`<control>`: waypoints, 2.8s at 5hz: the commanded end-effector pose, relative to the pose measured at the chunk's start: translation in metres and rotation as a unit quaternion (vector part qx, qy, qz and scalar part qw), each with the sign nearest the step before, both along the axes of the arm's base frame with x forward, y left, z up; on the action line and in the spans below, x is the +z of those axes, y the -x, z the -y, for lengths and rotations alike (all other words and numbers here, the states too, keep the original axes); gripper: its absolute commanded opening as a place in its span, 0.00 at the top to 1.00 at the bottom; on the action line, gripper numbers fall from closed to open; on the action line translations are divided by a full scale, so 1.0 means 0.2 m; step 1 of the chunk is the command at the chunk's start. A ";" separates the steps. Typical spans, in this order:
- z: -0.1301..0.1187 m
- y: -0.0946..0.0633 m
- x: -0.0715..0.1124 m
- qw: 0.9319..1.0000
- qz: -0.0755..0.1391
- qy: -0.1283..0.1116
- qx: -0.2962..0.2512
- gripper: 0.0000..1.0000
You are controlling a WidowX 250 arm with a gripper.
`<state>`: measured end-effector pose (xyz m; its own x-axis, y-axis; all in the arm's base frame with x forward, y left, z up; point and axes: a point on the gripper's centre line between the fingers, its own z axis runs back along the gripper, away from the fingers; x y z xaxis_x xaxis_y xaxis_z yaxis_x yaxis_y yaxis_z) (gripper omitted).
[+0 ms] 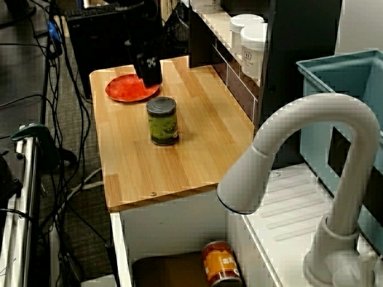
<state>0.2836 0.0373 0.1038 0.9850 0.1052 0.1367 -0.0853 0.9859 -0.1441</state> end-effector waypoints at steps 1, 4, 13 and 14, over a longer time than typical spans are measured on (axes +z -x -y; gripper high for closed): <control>0.12 -0.10 0.00 0.998 0.058 -0.003 0.012 0.00; 0.16 -0.22 -0.09 0.998 0.051 -0.032 -0.032 0.00; 0.13 0.09 -0.08 0.990 -0.067 0.004 0.123 0.00; 0.12 0.07 -0.11 0.988 -0.072 0.007 0.135 0.00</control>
